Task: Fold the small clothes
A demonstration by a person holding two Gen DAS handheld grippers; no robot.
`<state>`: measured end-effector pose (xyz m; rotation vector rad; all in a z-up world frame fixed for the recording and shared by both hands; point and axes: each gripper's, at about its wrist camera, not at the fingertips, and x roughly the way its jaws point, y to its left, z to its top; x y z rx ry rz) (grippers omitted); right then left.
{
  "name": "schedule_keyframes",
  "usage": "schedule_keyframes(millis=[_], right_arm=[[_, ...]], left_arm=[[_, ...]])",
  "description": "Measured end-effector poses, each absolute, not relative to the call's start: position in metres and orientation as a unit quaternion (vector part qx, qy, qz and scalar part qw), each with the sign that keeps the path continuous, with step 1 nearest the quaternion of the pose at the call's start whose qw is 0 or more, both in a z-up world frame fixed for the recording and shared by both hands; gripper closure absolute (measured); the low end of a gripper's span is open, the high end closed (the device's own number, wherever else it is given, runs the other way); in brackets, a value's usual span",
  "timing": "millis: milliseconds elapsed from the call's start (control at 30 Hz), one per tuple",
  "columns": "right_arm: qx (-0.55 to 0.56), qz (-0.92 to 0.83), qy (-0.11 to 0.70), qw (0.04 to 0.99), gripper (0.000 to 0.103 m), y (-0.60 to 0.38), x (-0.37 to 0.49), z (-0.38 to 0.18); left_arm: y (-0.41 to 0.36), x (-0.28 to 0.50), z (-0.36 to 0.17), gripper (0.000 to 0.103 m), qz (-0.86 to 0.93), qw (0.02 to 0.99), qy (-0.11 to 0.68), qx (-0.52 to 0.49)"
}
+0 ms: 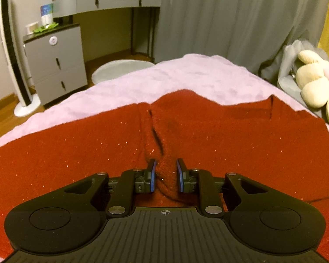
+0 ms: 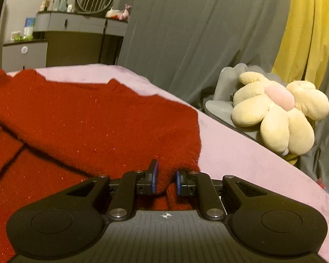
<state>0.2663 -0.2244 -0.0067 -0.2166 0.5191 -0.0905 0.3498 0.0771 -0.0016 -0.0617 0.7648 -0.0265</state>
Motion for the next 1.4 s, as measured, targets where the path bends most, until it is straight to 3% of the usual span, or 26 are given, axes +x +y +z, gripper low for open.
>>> schedule_keyframes(millis=[100, 233, 433, 667, 767, 800, 933, 1233, 1267, 1333, 1400], right_arm=[[-0.078, -0.018, 0.265, 0.961, 0.083, -0.232, 0.263, 0.002], [0.025, 0.053, 0.285, 0.957, 0.062, -0.263, 0.255, 0.024], [0.121, 0.09, 0.252, 0.956, 0.062, -0.297, 0.241, 0.044], [0.147, 0.077, 0.222, 0.961, 0.062, -0.298, 0.242, 0.036], [0.128, 0.086, 0.253, 0.955, 0.07, -0.28, 0.252, 0.021], [0.12, 0.077, 0.261, 0.955, 0.08, -0.274, 0.255, 0.017], [0.083, 0.041, 0.283, 0.955, 0.094, -0.262, 0.263, 0.007], [0.101, 0.035, 0.284, 0.953, 0.097, -0.276, 0.26, 0.001], [0.105, 0.036, 0.281, 0.953, 0.097, -0.276, 0.256, 0.005], [0.097, 0.041, 0.276, 0.955, 0.096, -0.275, 0.253, 0.009], [0.078, 0.028, 0.294, 0.952, 0.096, -0.27, 0.257, 0.003]], left_arm=[[0.076, 0.348, -0.001, 0.081, -0.011, 0.929, 0.371, -0.018], [0.082, 0.345, 0.001, 0.081, -0.003, 0.931, 0.365, -0.023], [0.085, 0.343, 0.0, 0.081, -0.001, 0.932, 0.363, -0.018], [0.083, 0.344, -0.002, 0.079, -0.003, 0.93, 0.368, -0.01], [0.084, 0.345, -0.002, 0.079, -0.001, 0.93, 0.367, -0.014], [0.084, 0.345, -0.002, 0.079, 0.0, 0.93, 0.366, -0.017], [0.081, 0.346, -0.005, 0.076, 0.0, 0.93, 0.369, -0.006], [0.088, 0.335, 0.0, 0.061, -0.001, 0.926, 0.376, -0.037], [0.09, 0.333, 0.001, 0.058, -0.006, 0.926, 0.375, -0.042], [0.092, 0.33, 0.001, 0.036, -0.005, 0.924, 0.38, -0.04], [0.096, 0.329, -0.002, 0.032, 0.005, 0.922, 0.386, -0.04]])
